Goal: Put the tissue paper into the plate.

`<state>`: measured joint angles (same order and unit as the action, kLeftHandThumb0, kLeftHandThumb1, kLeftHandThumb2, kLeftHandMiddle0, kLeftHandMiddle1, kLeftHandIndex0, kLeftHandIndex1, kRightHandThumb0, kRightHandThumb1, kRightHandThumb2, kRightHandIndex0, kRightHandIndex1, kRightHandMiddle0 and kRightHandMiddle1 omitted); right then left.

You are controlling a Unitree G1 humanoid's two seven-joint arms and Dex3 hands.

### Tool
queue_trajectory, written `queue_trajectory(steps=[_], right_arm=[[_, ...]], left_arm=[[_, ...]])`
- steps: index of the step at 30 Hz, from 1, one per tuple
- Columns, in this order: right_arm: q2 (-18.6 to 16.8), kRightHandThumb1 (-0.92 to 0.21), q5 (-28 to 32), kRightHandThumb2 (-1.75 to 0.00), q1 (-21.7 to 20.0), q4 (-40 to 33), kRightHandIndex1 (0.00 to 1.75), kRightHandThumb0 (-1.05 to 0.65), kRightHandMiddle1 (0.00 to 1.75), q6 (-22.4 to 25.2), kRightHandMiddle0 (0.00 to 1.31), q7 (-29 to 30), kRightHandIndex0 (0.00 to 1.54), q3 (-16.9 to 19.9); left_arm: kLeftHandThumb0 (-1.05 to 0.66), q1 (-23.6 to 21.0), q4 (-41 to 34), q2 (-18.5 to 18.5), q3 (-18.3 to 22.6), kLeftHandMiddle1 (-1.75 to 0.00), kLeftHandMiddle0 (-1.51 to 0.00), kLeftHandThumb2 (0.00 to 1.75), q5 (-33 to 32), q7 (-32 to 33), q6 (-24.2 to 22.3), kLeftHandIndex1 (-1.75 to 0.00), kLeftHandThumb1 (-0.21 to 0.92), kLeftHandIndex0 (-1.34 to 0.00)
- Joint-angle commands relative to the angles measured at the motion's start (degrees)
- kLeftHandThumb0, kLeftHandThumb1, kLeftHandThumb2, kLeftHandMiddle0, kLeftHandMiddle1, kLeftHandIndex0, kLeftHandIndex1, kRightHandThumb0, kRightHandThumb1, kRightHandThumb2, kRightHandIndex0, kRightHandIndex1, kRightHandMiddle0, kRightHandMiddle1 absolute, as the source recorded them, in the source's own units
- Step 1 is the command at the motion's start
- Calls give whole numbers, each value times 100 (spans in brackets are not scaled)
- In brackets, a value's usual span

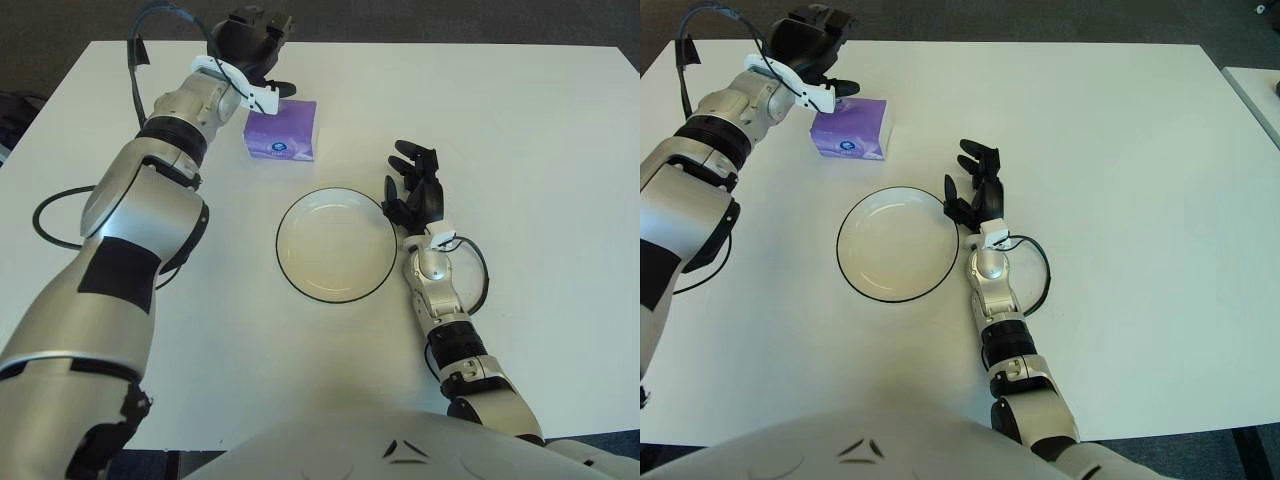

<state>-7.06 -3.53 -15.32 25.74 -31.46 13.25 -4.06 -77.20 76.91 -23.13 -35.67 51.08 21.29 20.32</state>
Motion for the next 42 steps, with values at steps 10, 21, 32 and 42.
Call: queue_trajectory(steps=[10,21,32,42], right_arm=[[-85,-75,-90,-78,795,490,83,-44,109,-78,1,55,34,6],[-70,-75,-110,-77,820,448,82,-45,110,-26,1,87,33,-11],[-53,-75,-143,-75,855,399,82,-46,110,3,0,84,33,-36],[-52,-75,-118,-76,854,396,82,-44,110,6,0,51,33,-35]], left_arm=[[-87,165,117,186,-505,-2,-28,63,366,62,-267,-57,92,0],[-88,309,197,249,-498,-1,-27,55,286,-176,-248,-63,92,0],[-102,412,221,185,-514,0,-17,51,205,-1108,-58,-64,92,0],[-105,440,190,102,-343,0,-2,29,-113,-2303,135,-43,92,0]])
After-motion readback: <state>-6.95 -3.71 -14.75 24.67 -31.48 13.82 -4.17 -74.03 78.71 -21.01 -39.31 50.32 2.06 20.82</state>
